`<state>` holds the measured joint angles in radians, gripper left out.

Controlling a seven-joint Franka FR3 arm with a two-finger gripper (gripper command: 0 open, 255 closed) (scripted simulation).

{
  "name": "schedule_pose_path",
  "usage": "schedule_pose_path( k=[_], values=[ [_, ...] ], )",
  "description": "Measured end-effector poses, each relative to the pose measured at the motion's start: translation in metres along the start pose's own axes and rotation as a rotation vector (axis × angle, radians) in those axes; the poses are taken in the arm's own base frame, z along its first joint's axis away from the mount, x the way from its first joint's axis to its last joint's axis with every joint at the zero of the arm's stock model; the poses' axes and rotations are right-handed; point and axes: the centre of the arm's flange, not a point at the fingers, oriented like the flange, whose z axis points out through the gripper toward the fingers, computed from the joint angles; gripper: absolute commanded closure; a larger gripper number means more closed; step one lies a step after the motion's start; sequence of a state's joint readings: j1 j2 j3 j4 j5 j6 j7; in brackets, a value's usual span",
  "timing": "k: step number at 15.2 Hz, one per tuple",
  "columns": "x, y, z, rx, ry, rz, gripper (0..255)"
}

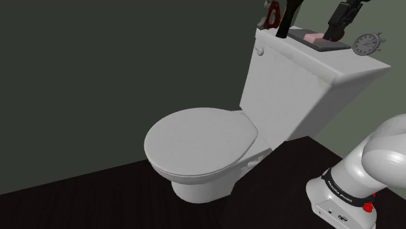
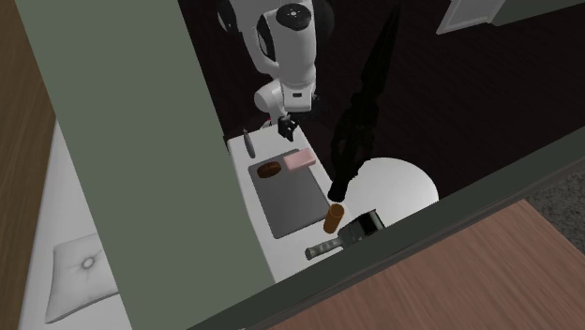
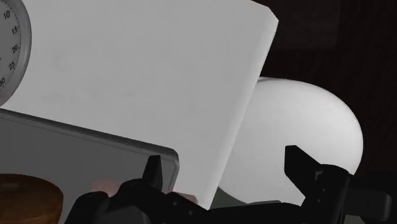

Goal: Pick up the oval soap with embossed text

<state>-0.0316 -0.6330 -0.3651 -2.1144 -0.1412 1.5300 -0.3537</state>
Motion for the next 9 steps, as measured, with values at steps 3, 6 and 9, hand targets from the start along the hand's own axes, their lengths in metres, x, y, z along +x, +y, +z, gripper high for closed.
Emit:
schedule_pose_path(
  k=[3,6,9],
  values=[
    [0.007,0.037,-0.007,-0.012,-0.007,-0.031,0],
    [0.013,0.077,-0.013,-0.024,-0.015,-0.06,0],
    [0.021,0.108,-0.021,-0.034,-0.023,-0.091,0]
  ],
)
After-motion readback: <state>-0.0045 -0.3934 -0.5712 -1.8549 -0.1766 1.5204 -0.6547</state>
